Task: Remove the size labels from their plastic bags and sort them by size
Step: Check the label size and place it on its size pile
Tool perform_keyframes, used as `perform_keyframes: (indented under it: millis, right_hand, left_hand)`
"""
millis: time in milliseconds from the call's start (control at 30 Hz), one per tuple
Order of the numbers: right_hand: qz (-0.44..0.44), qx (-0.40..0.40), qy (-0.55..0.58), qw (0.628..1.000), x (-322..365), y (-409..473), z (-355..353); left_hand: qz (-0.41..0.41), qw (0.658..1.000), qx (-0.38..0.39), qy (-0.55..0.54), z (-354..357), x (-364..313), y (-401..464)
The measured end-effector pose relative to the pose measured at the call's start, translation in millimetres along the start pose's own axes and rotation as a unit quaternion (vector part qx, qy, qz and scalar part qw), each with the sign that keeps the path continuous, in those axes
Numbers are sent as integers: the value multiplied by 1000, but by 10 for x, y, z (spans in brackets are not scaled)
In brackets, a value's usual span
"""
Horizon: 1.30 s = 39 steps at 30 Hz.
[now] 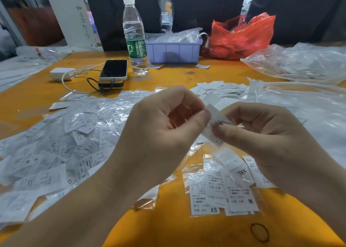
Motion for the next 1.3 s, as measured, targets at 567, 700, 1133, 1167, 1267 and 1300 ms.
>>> perform_keyframes:
  millis: [567,700,1133,1167,1267,1300]
  right_hand:
    - [-44,4,-88,995,48,-21,39]
    - [-33,0,-39,999,25,-6,2]
    - [-26,-10,12,1000,26,12,-53]
    - [-25,-5,11,1000,19,14,-50]
    - [-15,16,28,999,-19,29,-38]
    - [-7,13,39,999,-33,36,-49]
  left_hand:
    - [10,993,114,18,-65,81,21]
    - [-1,997,82,-2,-24,93,10]
    - [38,997,58,40,22,51,-17]
    - [26,998,55,27,19,61,-17]
    - [-8,999,52,-3,-12,81,1]
    - [-23,999,41,-14,-48,101,20]
Point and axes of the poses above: each hand's wrist, its own y-axis towards the middle knuckle, its own z-axis out of the palm, x = y × z, the point moved 3 cm from there along y, towards the middle knuckle, and after that the axes turned 12 degrees about z, right-handed, at the moved point
